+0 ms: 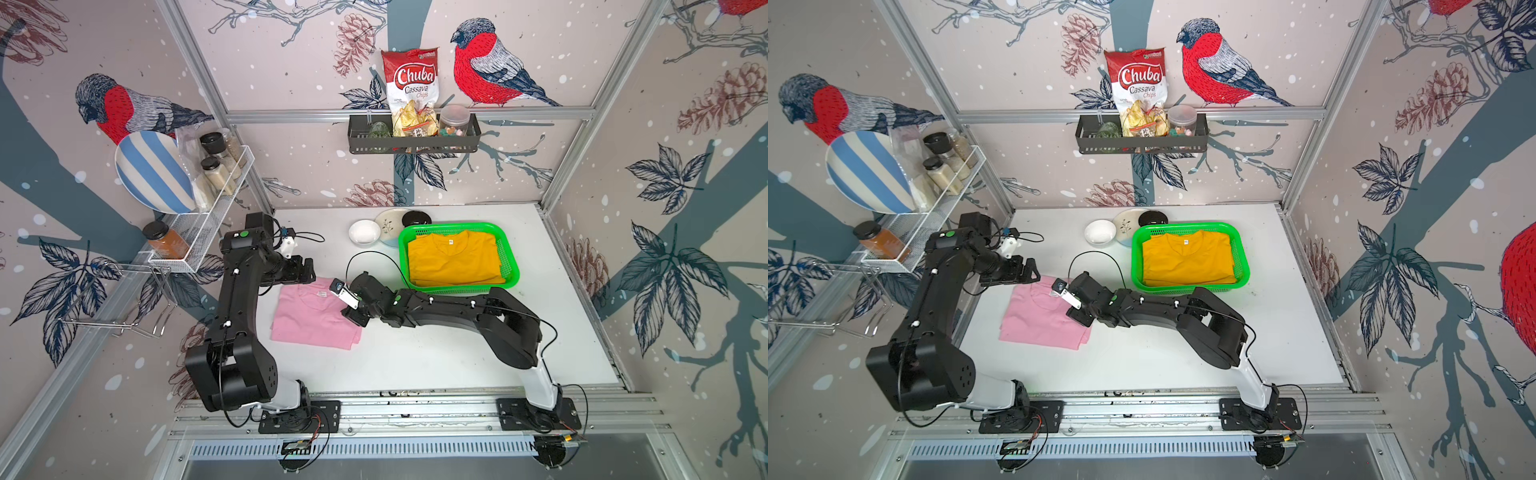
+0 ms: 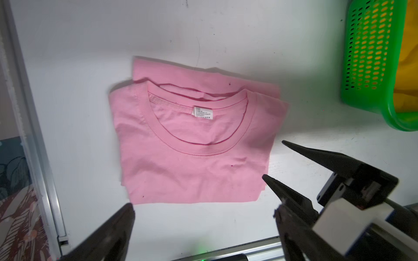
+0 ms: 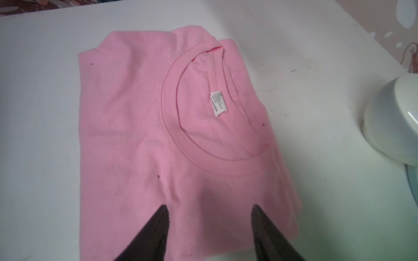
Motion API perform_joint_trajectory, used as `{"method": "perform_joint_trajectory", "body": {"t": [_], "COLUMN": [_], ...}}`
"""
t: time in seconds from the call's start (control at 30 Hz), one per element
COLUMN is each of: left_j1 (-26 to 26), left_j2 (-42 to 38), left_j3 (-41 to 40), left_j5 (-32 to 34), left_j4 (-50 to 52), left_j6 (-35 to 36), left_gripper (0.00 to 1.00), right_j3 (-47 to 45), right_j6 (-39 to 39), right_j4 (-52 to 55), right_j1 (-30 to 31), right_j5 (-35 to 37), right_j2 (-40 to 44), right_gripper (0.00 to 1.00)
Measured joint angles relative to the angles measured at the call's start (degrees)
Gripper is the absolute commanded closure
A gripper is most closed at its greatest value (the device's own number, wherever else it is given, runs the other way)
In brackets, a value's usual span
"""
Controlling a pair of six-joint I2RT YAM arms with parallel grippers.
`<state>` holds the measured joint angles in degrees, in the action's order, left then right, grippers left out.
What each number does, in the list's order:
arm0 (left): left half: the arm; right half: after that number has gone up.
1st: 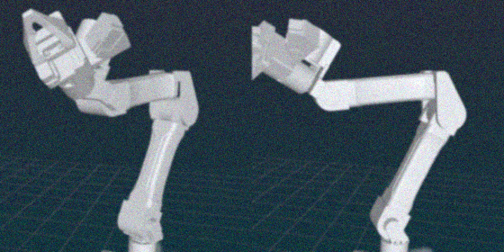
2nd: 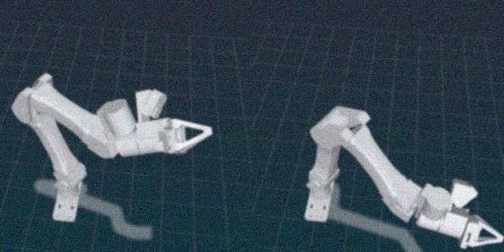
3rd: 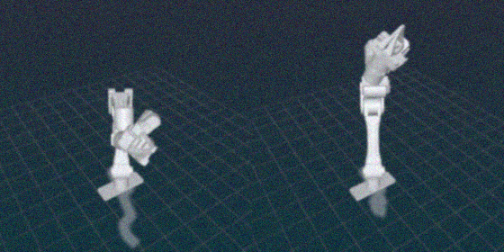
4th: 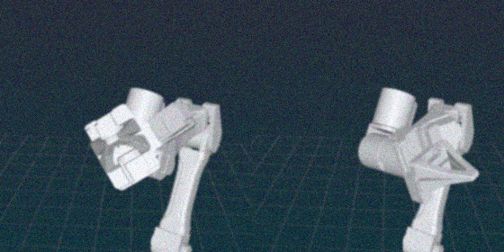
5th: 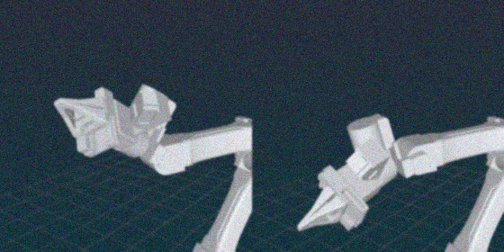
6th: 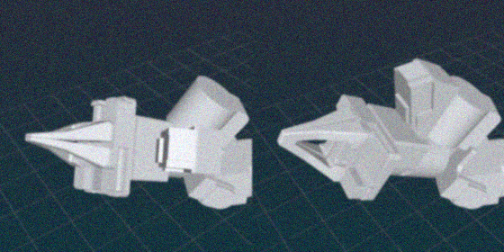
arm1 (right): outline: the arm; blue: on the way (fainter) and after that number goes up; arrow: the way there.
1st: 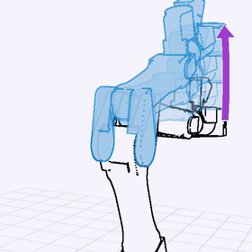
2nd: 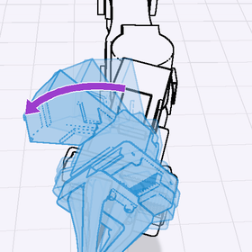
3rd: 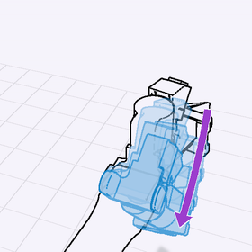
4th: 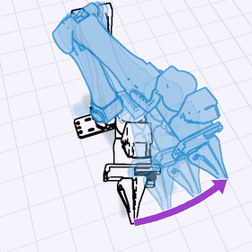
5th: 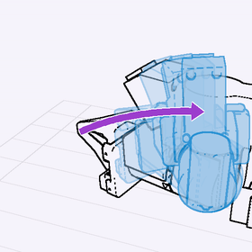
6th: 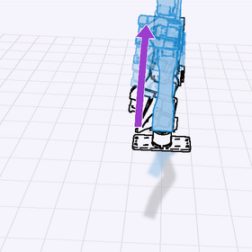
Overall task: Put the folded t-shirts into the basket
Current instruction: Move the T-shirt to the center of the board.
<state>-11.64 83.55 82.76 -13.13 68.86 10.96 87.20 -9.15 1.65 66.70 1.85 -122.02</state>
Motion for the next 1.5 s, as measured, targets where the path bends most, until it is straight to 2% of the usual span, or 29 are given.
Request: {"method": "perform_joint_trajectory", "body": {"t": [0.33, 0.6, 0.67, 0.77, 0.83, 0.87, 0.9, 1.07, 1.2, 1.33, 1.5], "left_j1": [-0.50, -0.50, -0.50, 0.20, 1.05, 1.42, 1.77, 2.23, 2.38, 1.70, -0.90], "left_j2": [0.48, 1.03, 0.72, -1.44, -4.00, -5.22, -6.54, -4.68, -1.42, 0.31, 1.27], "left_j3": [2.03, 1.57, 0.35, -3.63, -7.08, -8.76, -10.71, -10.97, -11.19, -11.30, -11.45], "left_j5": [4.00, -2.80, -5.29, -9.86, -12.81, -14.29, -16.35, -22.40, -23.06, -22.43, -20.81], "left_j4": [-3.39, -7.65, -9.16, -11.56, -13.92, -14.78, -15.56, -14.45, -11.23, -9.16, -7.23], "left_j6": [2.80, 8.37, 11.10, 17.99, 23.21, 26.08, 30.86, 50.47, 65.26, 73.81, 79.82], "left_gripper": [0.04, 0.04, 0.05, 0.06, 0.05, 0.05, 0.04, 0.04, 0.04, 0.04, 0.05], "right_j3": [-2.97, -12.37, -15.89, -21.49, -24.04, -24.94, -26.05, -28.00, -23.37, -17.00, -8.52], "right_j6": [-3.76, -8.52, -9.66, -10.40, -10.36, -10.32, -10.10, -8.66, -8.68, -9.42, -11.93], "right_j4": [1.38, 3.48, 5.46, 9.20, 11.58, 12.63, 13.18, 11.89, 12.96, 14.25, 19.04], "right_j1": [-0.33, 3.13, 3.45, 3.39, 3.06, 2.86, 2.54, 1.11, -2.49, -5.75, -9.14], "right_j5": [-7.50, -11.96, -13.27, -14.21, -14.43, -14.86, -15.41, -15.26, -13.27, -12.52, -14.23], "right_j2": [-3.96, 3.08, 6.27, 11.85, 15.28, 17.00, 19.45, 25.97, 23.82, 18.71, 10.43], "right_gripper": [0.59, 0.61, 0.55, 0.45, 0.32, 0.21, 0.02, 0.00, 0.00, 0.00, 0.03]}}
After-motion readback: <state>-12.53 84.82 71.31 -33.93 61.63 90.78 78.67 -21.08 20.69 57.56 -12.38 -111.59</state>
